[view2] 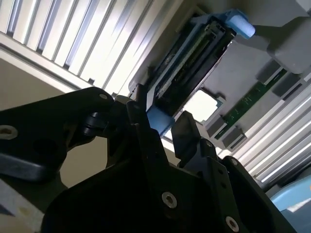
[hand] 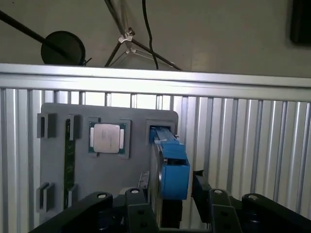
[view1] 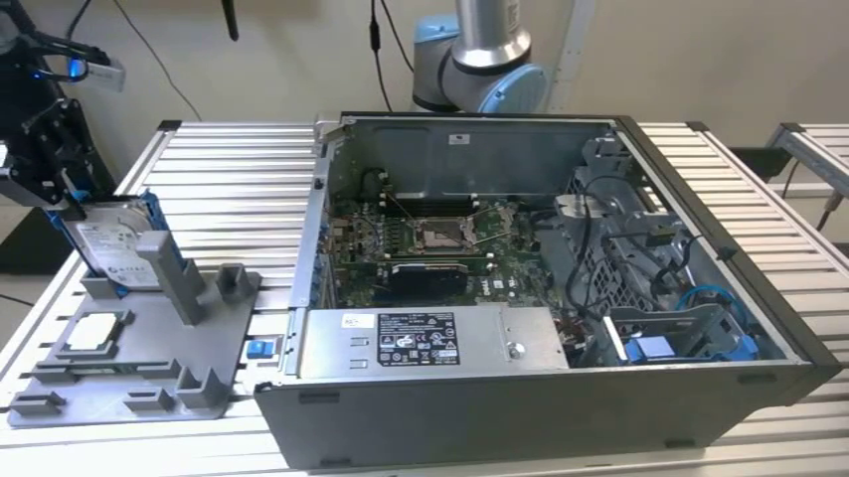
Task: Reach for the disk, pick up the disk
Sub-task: 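Pick up the disk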
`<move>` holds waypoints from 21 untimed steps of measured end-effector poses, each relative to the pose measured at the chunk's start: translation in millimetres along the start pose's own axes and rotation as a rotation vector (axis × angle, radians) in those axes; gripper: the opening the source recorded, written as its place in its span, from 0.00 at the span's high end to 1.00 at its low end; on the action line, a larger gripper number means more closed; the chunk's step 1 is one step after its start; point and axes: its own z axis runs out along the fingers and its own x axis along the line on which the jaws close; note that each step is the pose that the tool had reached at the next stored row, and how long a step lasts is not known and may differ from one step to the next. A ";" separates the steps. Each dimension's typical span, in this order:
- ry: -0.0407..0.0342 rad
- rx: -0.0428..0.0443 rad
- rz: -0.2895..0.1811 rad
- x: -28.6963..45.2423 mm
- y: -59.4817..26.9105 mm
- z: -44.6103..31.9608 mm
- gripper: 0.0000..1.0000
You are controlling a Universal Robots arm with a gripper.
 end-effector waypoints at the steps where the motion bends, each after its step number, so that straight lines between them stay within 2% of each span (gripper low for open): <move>1: -0.0013 0.0000 0.000 -0.7 0.0 1.9 0.00; 5: -0.0014 0.0003 0.007 -2.9 0.0 9.2 0.00; 21: -0.0011 0.0011 0.028 -3.6 2.4 38.3 0.00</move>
